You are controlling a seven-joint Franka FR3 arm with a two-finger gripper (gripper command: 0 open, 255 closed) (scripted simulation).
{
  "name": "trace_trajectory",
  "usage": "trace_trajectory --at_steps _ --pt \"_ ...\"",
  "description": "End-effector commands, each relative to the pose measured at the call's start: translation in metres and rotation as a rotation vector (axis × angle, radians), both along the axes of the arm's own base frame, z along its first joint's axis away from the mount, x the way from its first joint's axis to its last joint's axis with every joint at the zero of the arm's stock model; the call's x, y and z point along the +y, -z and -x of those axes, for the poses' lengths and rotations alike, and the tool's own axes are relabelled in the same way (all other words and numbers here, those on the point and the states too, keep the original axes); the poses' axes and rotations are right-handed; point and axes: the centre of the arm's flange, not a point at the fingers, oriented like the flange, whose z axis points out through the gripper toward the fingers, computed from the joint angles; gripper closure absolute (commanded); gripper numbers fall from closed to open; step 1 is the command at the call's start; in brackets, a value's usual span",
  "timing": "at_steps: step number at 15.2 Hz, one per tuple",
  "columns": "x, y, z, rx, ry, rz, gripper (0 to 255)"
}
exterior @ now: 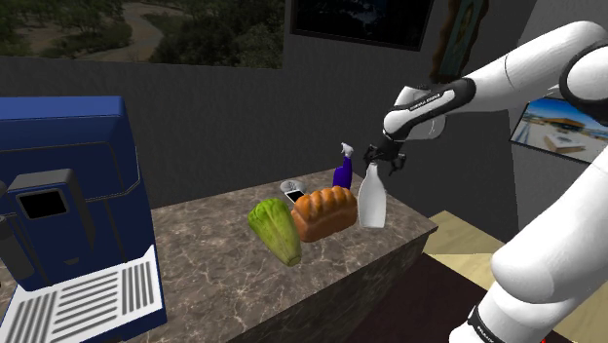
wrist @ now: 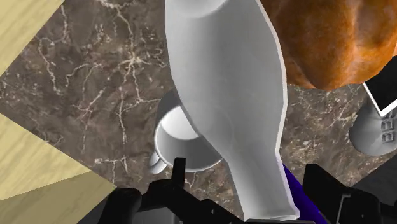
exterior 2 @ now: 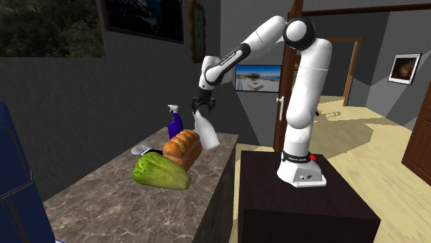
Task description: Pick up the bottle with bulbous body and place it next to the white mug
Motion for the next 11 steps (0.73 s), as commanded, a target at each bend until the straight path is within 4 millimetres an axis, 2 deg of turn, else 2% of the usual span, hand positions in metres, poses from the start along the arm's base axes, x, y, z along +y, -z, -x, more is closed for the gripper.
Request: trace_trajectory --at_steps 1,2,9,11 --pt "0.055 0.006 0.031 -0.096 -0.100 0.266 0" --pt "0.068 0.012 0.041 -0.117 -0.122 0.336 0" --pt "0.055 0.044 0.028 -0.117 -0.122 0.336 0" --pt "0.054 0.046 0.027 -0.117 -0.122 0.336 0"
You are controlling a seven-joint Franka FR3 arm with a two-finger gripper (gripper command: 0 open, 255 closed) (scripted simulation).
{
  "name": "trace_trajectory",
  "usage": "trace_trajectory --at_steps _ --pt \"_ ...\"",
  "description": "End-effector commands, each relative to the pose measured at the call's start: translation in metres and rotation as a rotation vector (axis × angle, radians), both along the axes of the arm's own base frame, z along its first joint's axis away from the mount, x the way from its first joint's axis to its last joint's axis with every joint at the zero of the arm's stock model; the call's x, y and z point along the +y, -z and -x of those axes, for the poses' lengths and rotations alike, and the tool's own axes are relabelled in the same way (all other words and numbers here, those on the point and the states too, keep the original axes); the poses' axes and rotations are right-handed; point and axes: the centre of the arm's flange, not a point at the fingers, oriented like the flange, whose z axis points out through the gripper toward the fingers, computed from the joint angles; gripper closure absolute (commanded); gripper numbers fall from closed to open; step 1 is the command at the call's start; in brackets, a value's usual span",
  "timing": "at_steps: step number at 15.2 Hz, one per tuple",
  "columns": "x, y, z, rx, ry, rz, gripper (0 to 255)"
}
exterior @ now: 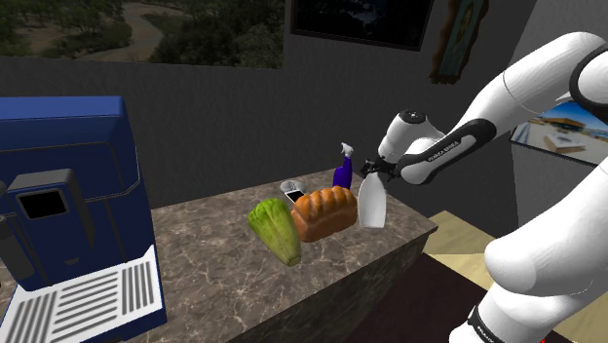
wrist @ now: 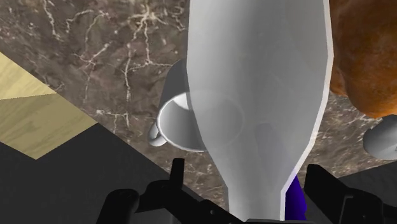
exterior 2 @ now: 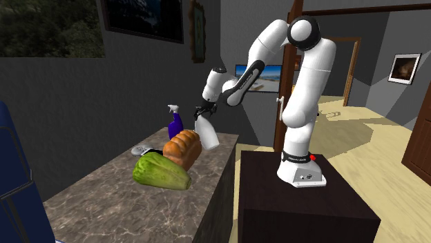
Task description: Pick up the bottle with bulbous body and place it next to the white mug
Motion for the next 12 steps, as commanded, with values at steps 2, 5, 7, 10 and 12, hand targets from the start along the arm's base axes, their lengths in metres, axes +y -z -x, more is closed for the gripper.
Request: trace_trajectory --at_steps 2,5,7,10,12 --pt "-0.0012 0.0020 -0.0007 0.000 0.000 0.000 0" --pt "-0.0012 0.0020 -0.0007 0.000 0.000 0.000 0" --pt "-0.0011 0.0022 -0.0008 0.000 -0.001 0.000 255" --pt "-0.0010 0.0026 0.0000 -0.001 -0.001 0.000 255" --pt "-0.0010 0.0026 0.0000 -0.001 -0.001 0.000 255"
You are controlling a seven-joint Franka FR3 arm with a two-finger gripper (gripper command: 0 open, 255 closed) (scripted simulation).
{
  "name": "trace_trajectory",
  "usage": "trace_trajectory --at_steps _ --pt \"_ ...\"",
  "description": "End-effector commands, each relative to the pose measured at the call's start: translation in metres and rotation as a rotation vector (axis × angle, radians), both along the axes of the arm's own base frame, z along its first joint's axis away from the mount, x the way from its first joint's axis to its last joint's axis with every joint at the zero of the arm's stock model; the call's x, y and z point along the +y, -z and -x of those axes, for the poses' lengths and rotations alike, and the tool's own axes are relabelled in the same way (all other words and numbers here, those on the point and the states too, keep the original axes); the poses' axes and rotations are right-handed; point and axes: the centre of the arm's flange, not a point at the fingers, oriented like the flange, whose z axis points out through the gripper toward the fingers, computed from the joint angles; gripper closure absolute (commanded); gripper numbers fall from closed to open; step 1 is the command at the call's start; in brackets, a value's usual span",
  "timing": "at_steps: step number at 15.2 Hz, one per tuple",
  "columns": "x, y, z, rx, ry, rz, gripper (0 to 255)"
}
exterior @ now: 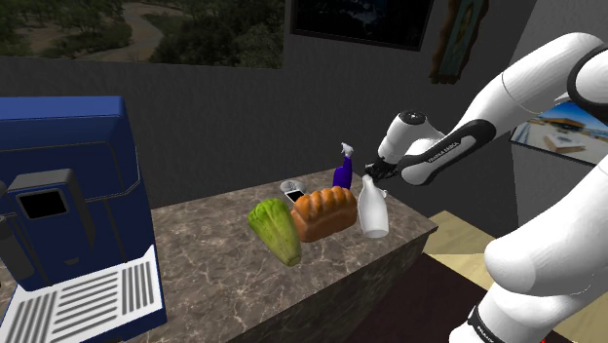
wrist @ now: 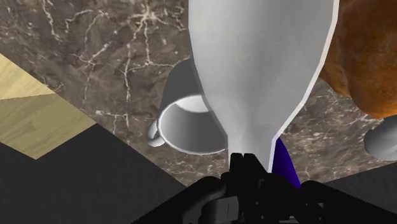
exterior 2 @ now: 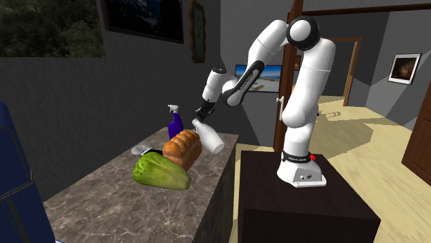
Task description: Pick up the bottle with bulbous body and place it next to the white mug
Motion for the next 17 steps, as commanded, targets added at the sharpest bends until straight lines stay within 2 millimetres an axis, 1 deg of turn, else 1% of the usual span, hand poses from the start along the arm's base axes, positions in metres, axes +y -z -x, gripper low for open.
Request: trace_trajectory --at_steps 1,4,5,6,7,14,17 --pt "0.000 0.000 0.000 0.000 0.000 0.000 255" --pt "0.000 0.000 0.000 0.000 0.000 0.000 255" --pt "0.000 0.000 0.000 0.000 0.000 0.000 0" --pt "-0.015 -0.012 -0.022 0.091 -0.063 -0.077 0" --pt "-0.024 -0.018 -0.036 0.146 -0.102 -0.124 0" --pt "-0.032 0.017 -0.045 0.146 -0.102 -0.124 0" --pt "-0.032 0.020 -0.046 0.146 -0.102 -0.124 0"
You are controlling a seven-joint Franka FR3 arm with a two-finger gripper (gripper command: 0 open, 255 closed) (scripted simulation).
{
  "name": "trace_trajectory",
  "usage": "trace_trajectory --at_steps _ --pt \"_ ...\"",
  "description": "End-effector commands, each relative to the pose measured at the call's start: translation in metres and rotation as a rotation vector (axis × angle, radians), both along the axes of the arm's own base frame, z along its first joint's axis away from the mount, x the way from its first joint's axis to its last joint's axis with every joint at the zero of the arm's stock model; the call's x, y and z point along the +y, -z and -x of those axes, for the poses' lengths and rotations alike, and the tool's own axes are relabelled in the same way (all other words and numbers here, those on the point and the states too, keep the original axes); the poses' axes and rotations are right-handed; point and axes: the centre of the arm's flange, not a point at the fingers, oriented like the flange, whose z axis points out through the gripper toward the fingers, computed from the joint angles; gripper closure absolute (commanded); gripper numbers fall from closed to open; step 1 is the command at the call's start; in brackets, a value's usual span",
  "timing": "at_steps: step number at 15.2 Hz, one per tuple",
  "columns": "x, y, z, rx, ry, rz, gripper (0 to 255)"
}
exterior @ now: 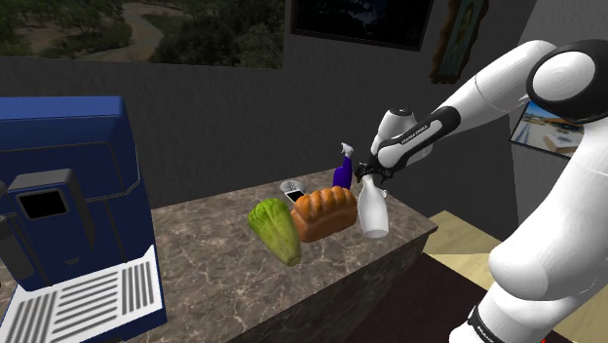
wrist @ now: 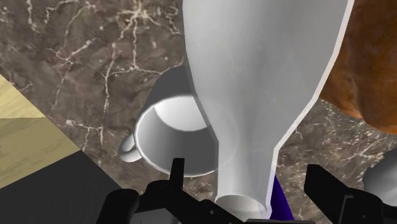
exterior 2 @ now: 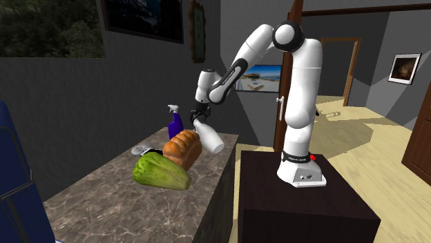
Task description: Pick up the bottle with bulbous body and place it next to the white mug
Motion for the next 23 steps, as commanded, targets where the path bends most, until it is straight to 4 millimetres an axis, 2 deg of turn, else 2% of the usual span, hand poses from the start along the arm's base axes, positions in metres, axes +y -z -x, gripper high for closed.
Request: trace_trajectory --at_steps 1,5,6,15,23 --pt "0.000 0.001 -0.001 0.000 0.000 0.000 0" --pt "0.000 0.001 -0.001 0.000 0.000 0.000 0" --pt "0.000 0.001 -0.001 0.000 0.000 0.000 255" --pt "0.000 0.001 -0.001 0.000 0.000 0.000 255" --pt "0.000 -0.042 -0.001 0.000 0.000 0.000 255"
